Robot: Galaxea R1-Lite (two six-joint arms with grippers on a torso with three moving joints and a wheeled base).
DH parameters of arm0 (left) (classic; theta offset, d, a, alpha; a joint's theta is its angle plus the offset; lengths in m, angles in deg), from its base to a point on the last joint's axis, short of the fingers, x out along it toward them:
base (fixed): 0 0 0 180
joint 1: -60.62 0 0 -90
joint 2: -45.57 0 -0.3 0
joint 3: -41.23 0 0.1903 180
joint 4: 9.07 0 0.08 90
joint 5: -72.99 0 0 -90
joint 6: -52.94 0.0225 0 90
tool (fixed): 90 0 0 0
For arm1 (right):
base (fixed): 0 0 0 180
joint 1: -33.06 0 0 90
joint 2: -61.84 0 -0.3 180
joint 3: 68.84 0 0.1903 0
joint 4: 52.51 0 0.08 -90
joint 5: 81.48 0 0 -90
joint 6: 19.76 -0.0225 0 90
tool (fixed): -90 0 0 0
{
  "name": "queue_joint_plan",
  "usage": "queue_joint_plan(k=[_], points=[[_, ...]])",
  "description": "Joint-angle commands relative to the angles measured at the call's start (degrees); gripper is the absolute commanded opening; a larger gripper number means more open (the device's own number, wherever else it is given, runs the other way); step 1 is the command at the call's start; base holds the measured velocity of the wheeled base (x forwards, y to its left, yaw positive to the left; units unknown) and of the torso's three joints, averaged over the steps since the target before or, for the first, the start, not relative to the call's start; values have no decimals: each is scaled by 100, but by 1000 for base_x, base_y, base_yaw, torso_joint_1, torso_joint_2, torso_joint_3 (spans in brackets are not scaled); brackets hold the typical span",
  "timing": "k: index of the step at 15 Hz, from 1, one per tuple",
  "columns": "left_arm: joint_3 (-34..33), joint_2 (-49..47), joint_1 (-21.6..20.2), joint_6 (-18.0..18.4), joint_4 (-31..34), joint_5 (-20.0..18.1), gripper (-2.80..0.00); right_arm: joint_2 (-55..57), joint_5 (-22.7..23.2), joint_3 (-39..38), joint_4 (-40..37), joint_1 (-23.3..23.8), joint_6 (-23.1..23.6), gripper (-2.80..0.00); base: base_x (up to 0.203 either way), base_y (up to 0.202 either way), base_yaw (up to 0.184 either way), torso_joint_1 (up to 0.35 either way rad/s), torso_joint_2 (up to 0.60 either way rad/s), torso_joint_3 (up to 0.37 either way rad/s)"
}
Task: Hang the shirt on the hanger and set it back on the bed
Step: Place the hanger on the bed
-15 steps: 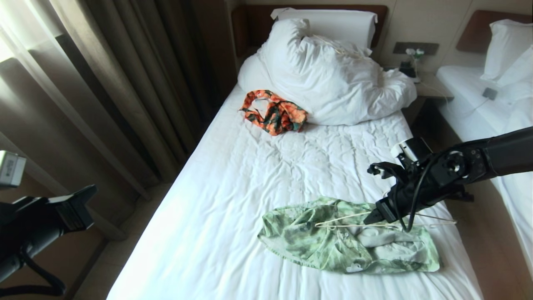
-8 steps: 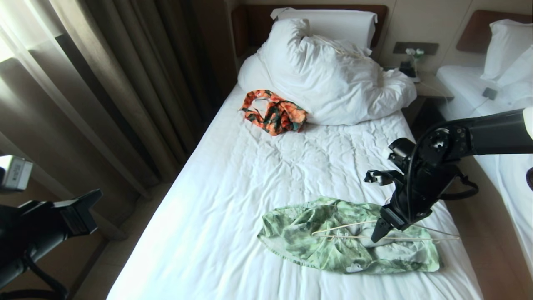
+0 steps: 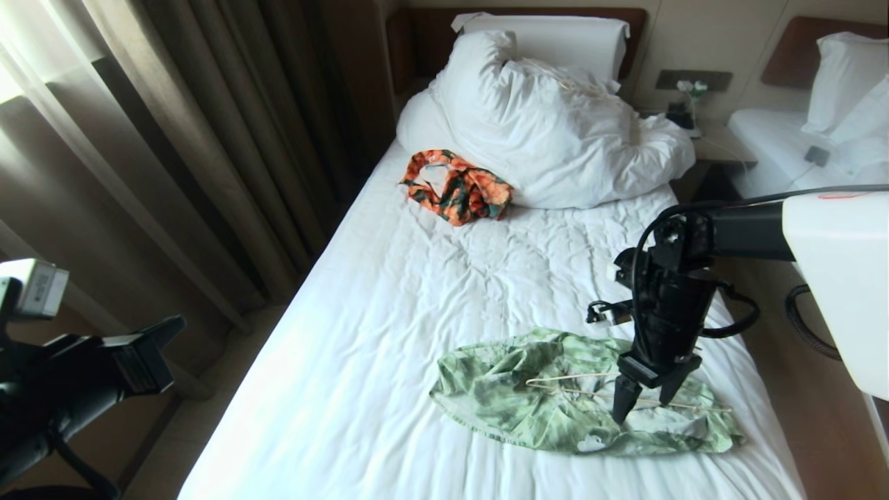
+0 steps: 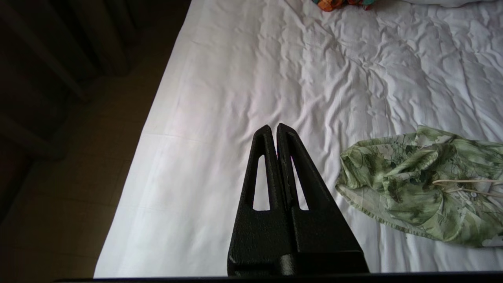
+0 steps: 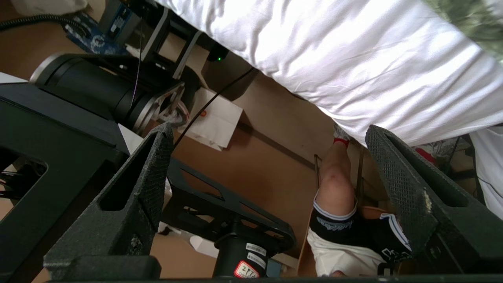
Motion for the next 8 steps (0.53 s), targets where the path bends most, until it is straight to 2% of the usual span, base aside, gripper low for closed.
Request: queue_joint_plan(k=[1,4,8], points=[[13,-14,1,-4,-26,-6,-280,214,57,-45,-74,-130,-11,0,0,0,0,0,0,0],[-8,34,-7,-4,-26,1,-280,22,270,-61,-83,-178,-63,0,0,0,0,0,0,0],[-59,48,-26,-31,-26,12,-280,-206,196,-53,64,-121,-275,0,0,0,0,0,0,0]])
